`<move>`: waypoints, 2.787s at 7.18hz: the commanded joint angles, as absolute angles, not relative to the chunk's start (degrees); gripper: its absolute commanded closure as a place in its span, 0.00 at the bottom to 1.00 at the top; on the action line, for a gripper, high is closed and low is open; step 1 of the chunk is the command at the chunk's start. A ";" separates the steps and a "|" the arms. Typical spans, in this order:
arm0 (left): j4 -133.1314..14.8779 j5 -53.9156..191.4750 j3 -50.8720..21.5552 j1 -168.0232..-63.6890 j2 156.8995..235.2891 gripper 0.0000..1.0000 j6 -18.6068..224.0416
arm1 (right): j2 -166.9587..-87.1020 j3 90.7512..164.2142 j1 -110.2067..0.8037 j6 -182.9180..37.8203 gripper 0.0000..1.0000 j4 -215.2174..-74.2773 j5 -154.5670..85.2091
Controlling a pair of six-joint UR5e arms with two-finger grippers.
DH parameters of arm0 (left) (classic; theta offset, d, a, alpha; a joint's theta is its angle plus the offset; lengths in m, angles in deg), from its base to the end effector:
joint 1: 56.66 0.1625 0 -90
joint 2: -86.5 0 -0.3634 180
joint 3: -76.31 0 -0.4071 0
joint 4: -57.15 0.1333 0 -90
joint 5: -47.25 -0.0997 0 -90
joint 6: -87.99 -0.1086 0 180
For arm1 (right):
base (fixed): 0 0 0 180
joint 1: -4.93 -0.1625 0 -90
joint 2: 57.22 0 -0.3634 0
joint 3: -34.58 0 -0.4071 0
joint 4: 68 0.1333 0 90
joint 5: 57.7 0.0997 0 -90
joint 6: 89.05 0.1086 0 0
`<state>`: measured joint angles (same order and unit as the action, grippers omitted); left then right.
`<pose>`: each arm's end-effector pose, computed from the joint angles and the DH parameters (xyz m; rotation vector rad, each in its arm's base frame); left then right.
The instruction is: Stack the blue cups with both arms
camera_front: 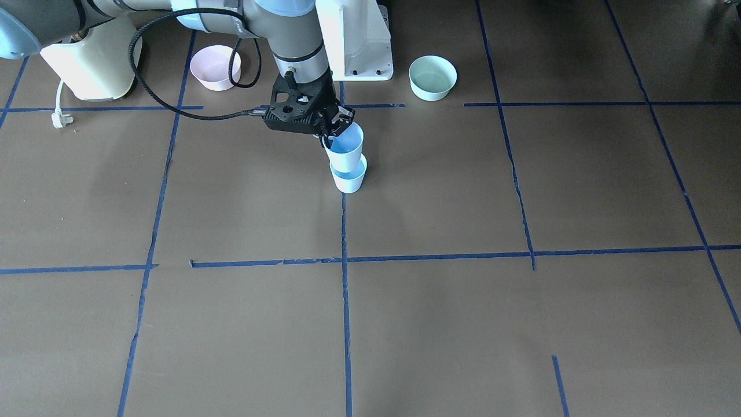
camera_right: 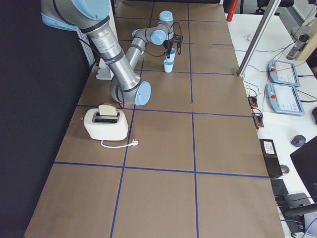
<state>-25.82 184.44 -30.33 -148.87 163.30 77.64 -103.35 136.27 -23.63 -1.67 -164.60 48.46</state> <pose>-0.0697 -0.4159 0.5718 0.0314 0.8253 0.1081 -0.5007 -0.3899 0.0820 -0.0269 -0.8917 0.3020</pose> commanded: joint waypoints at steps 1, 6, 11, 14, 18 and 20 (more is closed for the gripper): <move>-25.82 184.44 -30.30 -148.86 163.32 0.00 77.70 | -102.75 134.60 -22.32 -1.25 1.00 -164.59 47.15; -25.73 184.27 -30.21 -148.86 163.67 0.00 77.79 | -104.51 135.30 -23.53 -4.66 0.00 -163.54 48.55; -25.64 183.48 -29.16 -148.59 164.28 0.00 77.44 | -122.56 134.51 -57.23 -55.52 0.00 -164.06 74.98; -25.55 182.60 -28.98 -148.51 164.55 0.00 77.61 | -139.00 134.59 -72.37 -86.76 0.00 -164.07 78.44; -25.46 182.51 -27.84 -148.59 164.37 0.00 77.44 | -156.60 134.94 -85.75 -104.60 0.00 -163.36 78.18; -25.46 182.51 -28.10 -148.59 164.28 0.00 77.44 | -160.05 136.09 -86.12 -103.73 0.00 -163.36 78.09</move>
<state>-25.47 182.53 -27.98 -148.59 164.33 77.45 -158.24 135.70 -85.53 -103.93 -163.38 78.13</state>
